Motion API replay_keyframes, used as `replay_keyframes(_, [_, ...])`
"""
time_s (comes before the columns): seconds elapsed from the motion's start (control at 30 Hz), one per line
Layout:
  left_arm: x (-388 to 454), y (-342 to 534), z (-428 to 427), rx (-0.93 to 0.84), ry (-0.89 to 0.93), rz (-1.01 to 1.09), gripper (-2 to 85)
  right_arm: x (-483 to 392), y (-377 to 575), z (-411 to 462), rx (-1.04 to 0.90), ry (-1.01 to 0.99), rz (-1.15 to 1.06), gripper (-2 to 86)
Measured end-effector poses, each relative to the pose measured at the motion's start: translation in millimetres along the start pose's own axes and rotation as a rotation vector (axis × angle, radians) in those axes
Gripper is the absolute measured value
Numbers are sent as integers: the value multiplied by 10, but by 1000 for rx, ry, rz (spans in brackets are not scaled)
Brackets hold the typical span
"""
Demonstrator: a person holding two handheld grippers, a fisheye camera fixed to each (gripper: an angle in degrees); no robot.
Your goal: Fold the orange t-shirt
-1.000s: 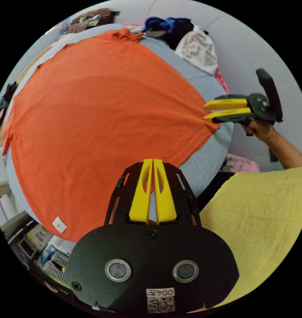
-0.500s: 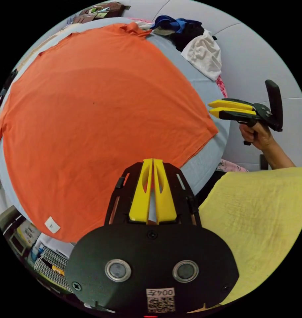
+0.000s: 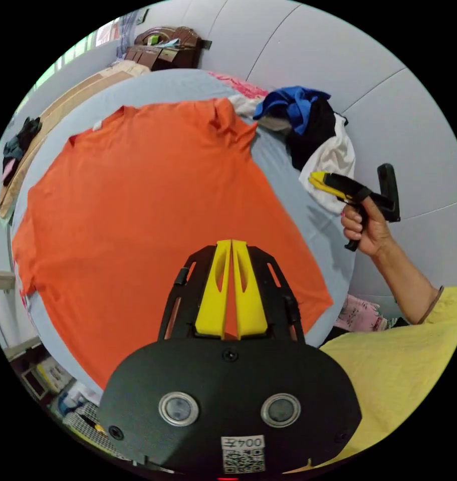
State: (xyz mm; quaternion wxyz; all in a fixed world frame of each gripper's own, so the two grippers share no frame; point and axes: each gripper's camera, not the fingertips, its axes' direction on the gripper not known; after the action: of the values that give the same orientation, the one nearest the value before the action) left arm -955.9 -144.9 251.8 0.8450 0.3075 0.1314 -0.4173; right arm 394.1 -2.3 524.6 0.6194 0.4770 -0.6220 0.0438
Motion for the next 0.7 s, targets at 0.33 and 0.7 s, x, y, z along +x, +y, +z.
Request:
replay_keyframes(0.33, [-76, -2713, 202, 8, -127, 250, 80, 500, -1065, 553, 154, 11, 157, 114])
replay_keyframes(0.7, [-3, -4337, 1018, -133, -150, 378, 111, 920, -1484, 908, 168, 77, 219, 124])
